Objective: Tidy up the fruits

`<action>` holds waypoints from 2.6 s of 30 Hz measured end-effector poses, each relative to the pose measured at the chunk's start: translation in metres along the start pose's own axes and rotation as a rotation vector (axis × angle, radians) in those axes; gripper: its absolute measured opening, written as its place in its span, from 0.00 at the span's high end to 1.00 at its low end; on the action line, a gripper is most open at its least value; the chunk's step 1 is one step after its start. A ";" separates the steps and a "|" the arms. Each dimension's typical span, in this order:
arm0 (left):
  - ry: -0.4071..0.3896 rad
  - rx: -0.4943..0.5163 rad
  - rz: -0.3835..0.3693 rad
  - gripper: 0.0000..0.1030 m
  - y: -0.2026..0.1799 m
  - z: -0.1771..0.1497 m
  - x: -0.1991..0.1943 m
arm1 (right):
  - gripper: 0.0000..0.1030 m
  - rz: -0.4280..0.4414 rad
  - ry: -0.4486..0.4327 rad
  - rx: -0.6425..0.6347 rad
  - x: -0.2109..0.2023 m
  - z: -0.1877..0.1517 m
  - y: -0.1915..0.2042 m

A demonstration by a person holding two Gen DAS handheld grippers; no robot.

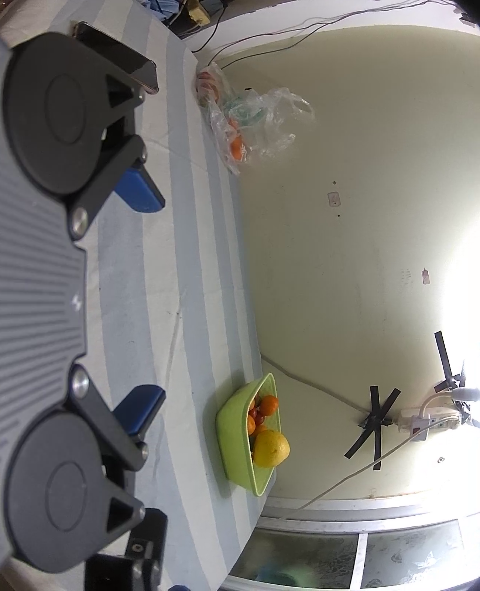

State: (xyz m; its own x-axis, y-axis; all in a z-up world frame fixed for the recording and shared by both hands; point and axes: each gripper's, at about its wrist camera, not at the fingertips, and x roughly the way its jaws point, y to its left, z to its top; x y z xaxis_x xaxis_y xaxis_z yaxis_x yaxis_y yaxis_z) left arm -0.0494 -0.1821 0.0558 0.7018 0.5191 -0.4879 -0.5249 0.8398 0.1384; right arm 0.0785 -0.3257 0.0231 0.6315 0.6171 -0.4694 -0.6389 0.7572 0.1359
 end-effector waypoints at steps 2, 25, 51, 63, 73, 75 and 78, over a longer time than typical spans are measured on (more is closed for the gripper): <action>0.001 0.000 0.001 0.00 0.001 0.000 0.000 | 0.00 0.000 0.000 0.001 0.000 0.000 0.000; 0.016 0.007 0.021 0.00 0.002 -0.003 0.003 | 0.00 0.029 0.011 -0.005 0.006 0.002 -0.004; 0.043 -0.005 -0.022 0.00 0.004 -0.002 0.003 | 0.00 0.027 0.006 0.001 0.006 0.004 -0.009; 0.042 -0.006 -0.024 0.00 0.004 -0.001 0.002 | 0.00 0.023 0.005 0.002 0.007 0.005 -0.010; 0.051 -0.009 -0.025 0.00 0.003 -0.002 0.003 | 0.00 0.022 0.005 0.002 0.007 0.005 -0.011; 0.052 -0.007 -0.026 0.00 0.003 -0.002 0.003 | 0.00 0.019 0.004 0.006 0.006 0.004 -0.010; 0.053 -0.004 -0.028 0.00 0.003 -0.003 0.004 | 0.00 0.017 0.004 0.010 0.006 0.004 -0.010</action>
State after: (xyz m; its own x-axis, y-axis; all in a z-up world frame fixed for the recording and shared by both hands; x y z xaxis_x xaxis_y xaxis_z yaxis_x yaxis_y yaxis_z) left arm -0.0502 -0.1780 0.0517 0.6895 0.4864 -0.5367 -0.5077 0.8530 0.1208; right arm 0.0902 -0.3290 0.0224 0.6187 0.6289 -0.4709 -0.6450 0.7488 0.1526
